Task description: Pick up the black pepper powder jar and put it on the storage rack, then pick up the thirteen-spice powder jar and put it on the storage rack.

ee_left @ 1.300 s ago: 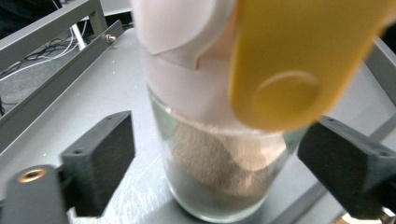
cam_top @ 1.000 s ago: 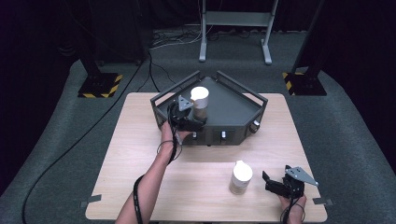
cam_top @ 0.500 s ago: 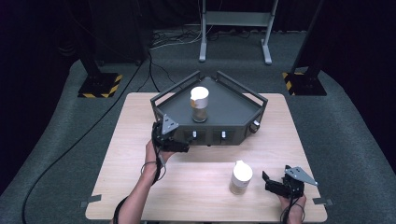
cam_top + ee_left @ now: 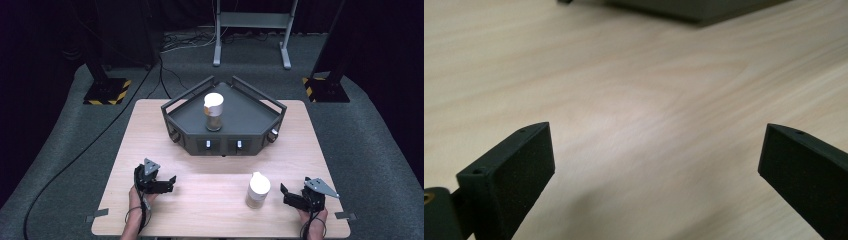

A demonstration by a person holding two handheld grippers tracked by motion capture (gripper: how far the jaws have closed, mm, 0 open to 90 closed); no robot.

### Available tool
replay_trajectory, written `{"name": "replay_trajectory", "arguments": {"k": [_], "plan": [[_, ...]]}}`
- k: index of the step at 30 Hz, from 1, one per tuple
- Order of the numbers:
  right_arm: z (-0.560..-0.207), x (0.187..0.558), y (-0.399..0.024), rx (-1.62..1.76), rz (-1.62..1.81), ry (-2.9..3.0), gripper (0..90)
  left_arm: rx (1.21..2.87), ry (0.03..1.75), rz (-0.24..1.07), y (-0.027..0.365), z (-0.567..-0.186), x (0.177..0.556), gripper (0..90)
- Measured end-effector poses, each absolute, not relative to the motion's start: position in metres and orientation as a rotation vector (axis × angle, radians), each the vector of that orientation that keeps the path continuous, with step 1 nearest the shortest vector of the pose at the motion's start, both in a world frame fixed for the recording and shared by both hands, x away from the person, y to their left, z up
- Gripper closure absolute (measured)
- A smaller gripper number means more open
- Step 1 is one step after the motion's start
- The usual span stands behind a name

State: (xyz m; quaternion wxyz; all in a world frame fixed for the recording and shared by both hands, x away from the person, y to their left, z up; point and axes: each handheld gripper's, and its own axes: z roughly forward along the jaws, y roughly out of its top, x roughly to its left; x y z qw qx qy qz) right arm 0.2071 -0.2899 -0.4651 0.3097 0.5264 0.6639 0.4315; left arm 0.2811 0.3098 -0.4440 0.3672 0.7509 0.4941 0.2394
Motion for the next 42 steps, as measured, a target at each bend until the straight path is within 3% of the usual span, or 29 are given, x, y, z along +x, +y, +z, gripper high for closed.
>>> {"name": "replay_trajectory", "arguments": {"k": [9, 42], "plan": [[-0.464, 0.209, -0.288, 1.39, 1.12, 1.764, 1.3, 1.971, 1.332, 0.569, 0.31, -0.442, 0.29, 3.1], [-0.465, 0.206, -0.288, 1.374, 1.128, 1.757, 1.3, 1.987, 1.336, 0.604, 0.303, -0.441, 0.288, 3.3]]}}
